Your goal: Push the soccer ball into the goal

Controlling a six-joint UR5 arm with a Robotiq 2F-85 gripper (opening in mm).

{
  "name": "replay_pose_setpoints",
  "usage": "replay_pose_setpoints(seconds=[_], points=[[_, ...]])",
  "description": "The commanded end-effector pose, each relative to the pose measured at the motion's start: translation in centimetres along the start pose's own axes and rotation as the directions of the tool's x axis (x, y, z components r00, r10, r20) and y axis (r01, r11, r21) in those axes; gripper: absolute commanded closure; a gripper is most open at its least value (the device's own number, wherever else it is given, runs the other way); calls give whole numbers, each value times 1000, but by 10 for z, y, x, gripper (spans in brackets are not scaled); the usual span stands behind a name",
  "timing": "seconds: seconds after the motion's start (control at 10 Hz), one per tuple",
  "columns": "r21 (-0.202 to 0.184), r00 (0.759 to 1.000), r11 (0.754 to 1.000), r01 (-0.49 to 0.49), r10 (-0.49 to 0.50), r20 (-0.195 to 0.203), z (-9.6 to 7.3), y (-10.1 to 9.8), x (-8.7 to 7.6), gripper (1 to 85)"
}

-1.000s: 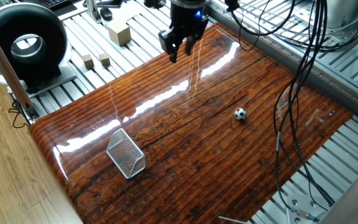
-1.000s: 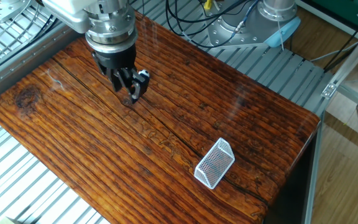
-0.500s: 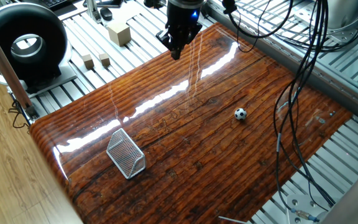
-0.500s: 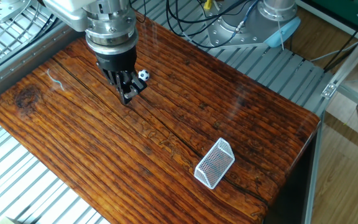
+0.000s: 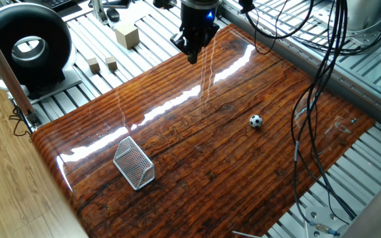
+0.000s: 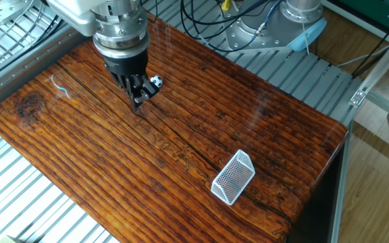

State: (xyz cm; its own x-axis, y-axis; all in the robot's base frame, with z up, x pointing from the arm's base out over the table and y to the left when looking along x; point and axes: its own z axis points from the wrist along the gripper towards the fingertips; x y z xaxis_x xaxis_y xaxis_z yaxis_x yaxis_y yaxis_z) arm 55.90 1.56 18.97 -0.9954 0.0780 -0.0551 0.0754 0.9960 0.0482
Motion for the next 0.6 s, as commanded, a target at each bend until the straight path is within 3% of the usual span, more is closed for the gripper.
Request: replay_pose_setpoints(seconds=[0.0, 0.5], points=[[-3, 998, 999, -48, 48, -29, -1, 1, 8, 847], [-12, 995, 1000, 25, -26, -99, 4, 1, 29, 847]])
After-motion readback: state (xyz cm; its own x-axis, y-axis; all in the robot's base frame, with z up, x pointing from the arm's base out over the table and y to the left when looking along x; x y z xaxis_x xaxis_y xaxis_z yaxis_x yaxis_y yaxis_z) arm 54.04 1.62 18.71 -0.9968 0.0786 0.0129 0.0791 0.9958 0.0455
